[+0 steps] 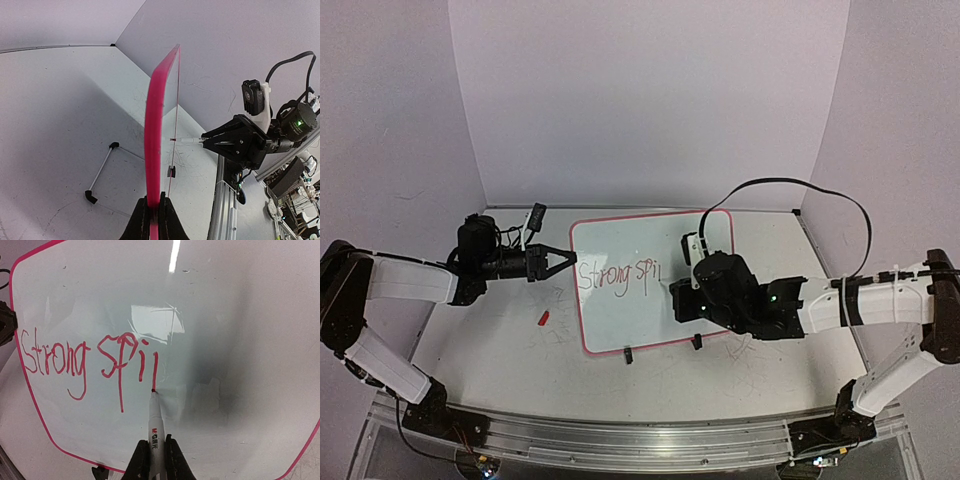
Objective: Write a sentence on the whiteboard
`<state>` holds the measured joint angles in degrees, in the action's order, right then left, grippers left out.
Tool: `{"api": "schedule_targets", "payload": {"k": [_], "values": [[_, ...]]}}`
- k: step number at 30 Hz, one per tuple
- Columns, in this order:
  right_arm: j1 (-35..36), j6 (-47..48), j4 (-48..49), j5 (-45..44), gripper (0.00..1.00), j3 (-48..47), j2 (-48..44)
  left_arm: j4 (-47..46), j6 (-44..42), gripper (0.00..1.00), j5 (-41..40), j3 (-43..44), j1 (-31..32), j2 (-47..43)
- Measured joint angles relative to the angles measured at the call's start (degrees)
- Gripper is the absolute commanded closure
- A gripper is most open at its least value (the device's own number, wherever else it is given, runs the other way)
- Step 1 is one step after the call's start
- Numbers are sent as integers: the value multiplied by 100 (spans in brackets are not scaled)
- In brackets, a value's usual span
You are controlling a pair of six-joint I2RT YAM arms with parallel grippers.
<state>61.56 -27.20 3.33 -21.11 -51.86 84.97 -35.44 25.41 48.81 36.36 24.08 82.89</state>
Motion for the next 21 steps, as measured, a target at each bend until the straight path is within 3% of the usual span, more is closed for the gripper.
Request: {"api": "schedule_targets", "payload": {"k": [21], "values": [[-142,160,11,-290,100,-279,26,2,-1,100,-8,4,4,0]]}}
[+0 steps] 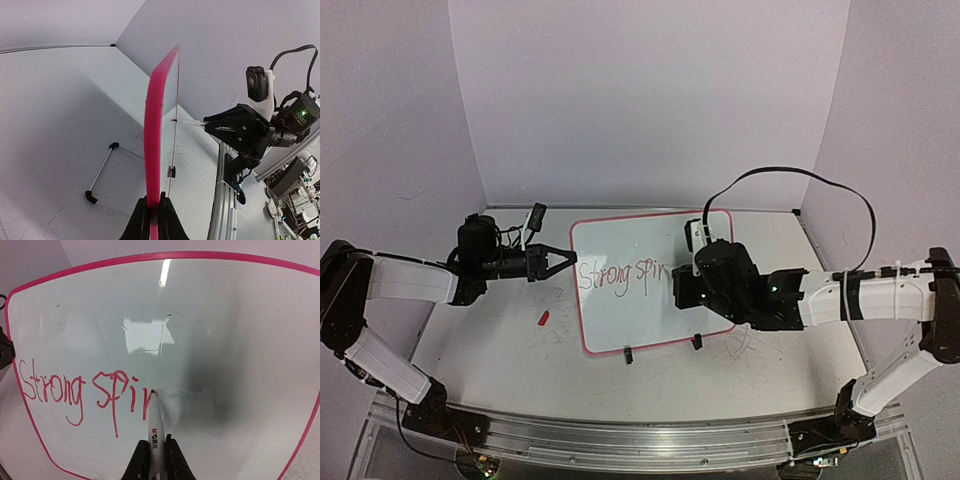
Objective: Write a sentence on the whiteboard
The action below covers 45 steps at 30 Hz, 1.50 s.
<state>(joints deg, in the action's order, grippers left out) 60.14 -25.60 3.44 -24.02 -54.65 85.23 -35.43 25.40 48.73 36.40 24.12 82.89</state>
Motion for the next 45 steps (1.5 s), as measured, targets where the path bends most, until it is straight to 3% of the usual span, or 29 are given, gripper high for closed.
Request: {"api": "schedule_targets", "payload": {"k": [45], "values": [[-225,2,278,471,100,330,-404,-2,-6,100,-2,2,11,-2]]}}
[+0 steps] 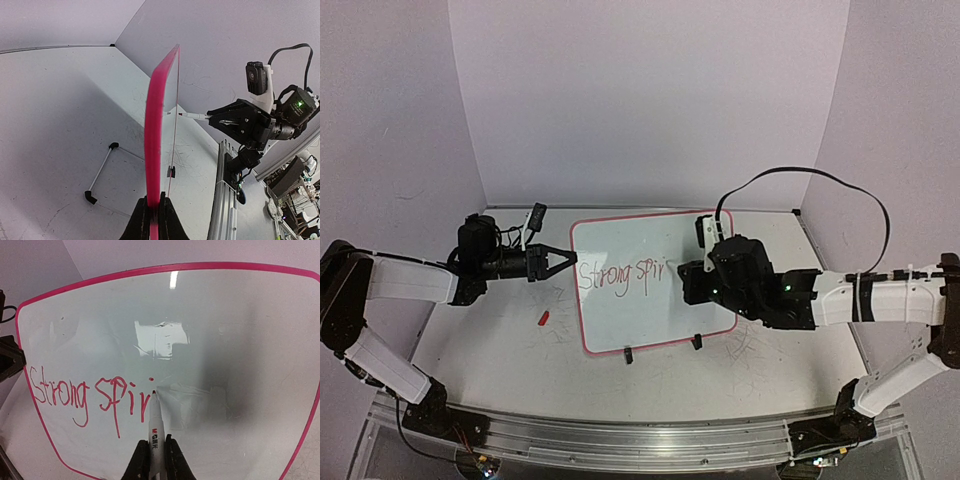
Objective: Write a sentence on the whiteboard
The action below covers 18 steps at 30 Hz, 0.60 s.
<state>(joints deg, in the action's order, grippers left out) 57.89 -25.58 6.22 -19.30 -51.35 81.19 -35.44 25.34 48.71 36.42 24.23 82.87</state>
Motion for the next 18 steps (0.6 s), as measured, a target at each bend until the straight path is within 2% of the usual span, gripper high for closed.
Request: {"api": "schedule_targets", "payload": {"k": [18], "values": [[7,-3,30,-91,100,-2,197,9,0,100,-44,0,9,0]]}}
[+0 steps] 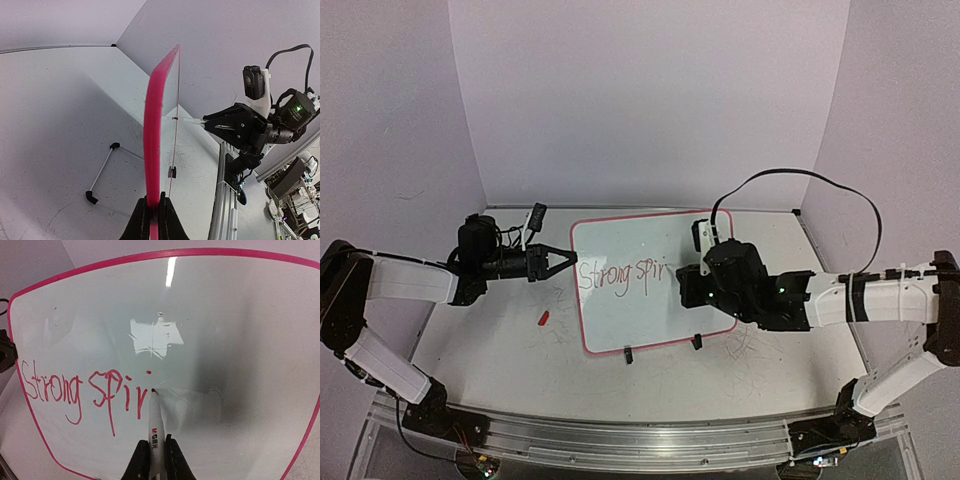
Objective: Write a sentence on the whiteboard
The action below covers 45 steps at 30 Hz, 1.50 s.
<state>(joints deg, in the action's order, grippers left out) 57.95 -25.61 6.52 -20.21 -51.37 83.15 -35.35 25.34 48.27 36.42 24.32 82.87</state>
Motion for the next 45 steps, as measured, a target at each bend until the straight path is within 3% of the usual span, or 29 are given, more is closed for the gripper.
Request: {"api": "schedule_targets", "payload": {"k": [24,35,45], "values": [[287,-323,-505,-11,100,7,-1,0,-2,100,4,0,2,0],[258,-65,-176,-63,100,113,-759,-2,-5,100,2,0,7,0],[175,206,-181,-80,100,287,-700,-2,-7,100,0,2,7,0]]}}
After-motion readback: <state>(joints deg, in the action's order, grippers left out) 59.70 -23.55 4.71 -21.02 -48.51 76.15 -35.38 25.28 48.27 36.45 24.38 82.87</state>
